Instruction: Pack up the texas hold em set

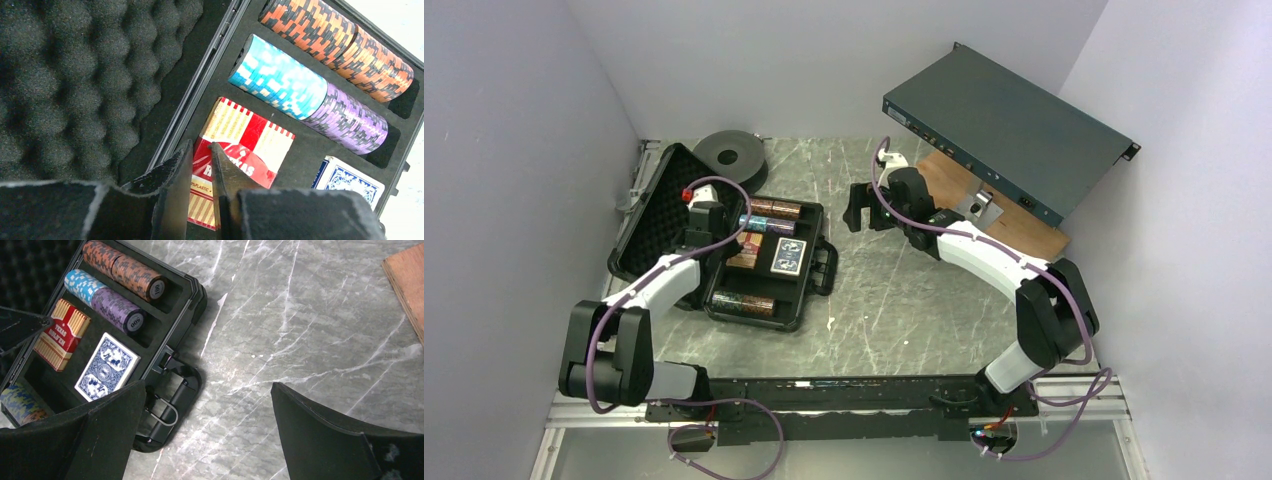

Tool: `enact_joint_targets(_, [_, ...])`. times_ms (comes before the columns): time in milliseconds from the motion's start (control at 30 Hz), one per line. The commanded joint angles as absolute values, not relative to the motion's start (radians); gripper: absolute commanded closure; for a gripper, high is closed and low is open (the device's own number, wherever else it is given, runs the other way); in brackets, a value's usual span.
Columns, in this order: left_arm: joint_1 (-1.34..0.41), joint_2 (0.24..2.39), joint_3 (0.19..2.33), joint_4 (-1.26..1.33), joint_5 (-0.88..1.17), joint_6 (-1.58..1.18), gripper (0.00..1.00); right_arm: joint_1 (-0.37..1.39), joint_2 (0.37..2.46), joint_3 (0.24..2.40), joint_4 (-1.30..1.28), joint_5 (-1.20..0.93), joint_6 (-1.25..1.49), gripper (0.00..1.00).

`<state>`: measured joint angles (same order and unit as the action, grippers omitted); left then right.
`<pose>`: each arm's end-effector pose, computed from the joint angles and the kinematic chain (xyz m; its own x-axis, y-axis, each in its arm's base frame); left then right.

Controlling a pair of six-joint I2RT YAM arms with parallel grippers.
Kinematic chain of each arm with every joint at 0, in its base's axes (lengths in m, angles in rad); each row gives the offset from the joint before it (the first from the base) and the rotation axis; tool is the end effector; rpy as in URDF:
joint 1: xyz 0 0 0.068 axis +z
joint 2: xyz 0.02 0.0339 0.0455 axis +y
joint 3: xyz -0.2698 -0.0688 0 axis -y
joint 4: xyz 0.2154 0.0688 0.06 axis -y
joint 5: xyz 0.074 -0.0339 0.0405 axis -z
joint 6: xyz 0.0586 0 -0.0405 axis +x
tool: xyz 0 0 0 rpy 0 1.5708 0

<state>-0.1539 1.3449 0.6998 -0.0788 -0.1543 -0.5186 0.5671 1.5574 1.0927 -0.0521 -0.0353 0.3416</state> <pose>0.2648 -0.0320 0.2075 -0.5871 -0.4046 -0.7012 -0.2917 0.9137 -0.2830 0.2950 0.1903 0.2749 -0.5812 0.0268 -0.8133 -0.3906 0.8676 0.3077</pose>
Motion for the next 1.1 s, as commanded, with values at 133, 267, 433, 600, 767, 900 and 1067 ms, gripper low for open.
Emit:
enact_joint_targets(133, [-0.228, 1.376, 0.655, -0.189, -0.081, -0.585, 0.71, 0.563, 1.566, 1.123, -0.033, -0.043, 0.345, 0.00])
enact_joint_targets(267, [-0.249, 1.319, 0.600, -0.126, -0.062, -0.604, 0.49, 0.562, 1.568, 1.124, -0.037, -0.043, 0.342, 0.00])
enact_joint_targets(433, [-0.259, 1.248, 0.610, -0.165, -0.096, -0.589, 0.40, 0.562, 1.576, 1.127, -0.038, -0.051, 0.344, 0.00])
enact_joint_targets(600, [-0.259, 1.182, 0.643, -0.224, -0.130, -0.555, 0.37, 0.563, 1.578, 1.132, -0.042, -0.055, 0.342, 0.00])
enact_joint_targets(767, [-0.259, 1.141, 0.665, -0.259, -0.156, -0.512, 0.46, 0.562, 1.578, 1.132, -0.041, -0.064, 0.344, 0.00])
enact_joint_targets(900, [-0.259, 1.173, 0.703, -0.264, -0.166, -0.489, 0.52, 0.563, 1.582, 1.134, -0.042, -0.070, 0.345, 0.00])
enact_joint_targets(1067, [-0.258, 1.227, 0.730, -0.243, -0.160, -0.469, 0.55, 0.563, 1.582, 1.135, -0.046, -0.069, 0.342, 0.00])
